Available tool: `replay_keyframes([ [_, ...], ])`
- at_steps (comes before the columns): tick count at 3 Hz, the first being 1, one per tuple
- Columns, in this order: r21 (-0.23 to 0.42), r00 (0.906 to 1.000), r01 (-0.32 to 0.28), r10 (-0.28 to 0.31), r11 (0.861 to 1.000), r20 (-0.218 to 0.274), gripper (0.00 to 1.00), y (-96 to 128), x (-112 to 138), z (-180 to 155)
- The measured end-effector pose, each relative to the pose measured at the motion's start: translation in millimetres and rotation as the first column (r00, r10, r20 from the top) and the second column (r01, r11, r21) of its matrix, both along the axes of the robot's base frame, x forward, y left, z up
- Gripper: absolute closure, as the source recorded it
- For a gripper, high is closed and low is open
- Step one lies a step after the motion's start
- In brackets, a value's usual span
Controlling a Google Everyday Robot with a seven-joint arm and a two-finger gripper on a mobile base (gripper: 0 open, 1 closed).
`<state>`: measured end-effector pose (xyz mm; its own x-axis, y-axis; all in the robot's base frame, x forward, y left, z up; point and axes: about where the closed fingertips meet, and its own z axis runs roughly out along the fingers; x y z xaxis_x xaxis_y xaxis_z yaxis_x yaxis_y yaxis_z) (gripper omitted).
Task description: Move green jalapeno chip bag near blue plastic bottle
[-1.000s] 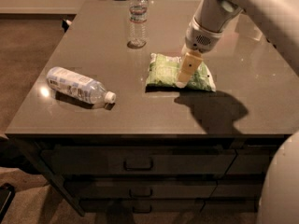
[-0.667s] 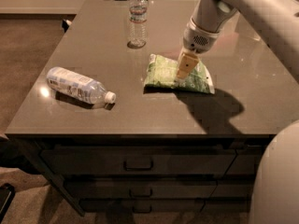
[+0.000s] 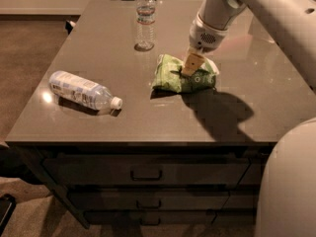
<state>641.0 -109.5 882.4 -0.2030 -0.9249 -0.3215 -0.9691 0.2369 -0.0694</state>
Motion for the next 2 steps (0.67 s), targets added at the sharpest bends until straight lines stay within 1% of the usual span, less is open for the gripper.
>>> replay_keyframes([
  [1, 0.028, 0.9979, -0.062, 0.061, 0.998, 0.02, 1.0, 21, -3, 17],
  [2, 0.071, 0.9886, -0.148, 0.146, 0.986, 0.038, 1.0, 49, -12, 34],
])
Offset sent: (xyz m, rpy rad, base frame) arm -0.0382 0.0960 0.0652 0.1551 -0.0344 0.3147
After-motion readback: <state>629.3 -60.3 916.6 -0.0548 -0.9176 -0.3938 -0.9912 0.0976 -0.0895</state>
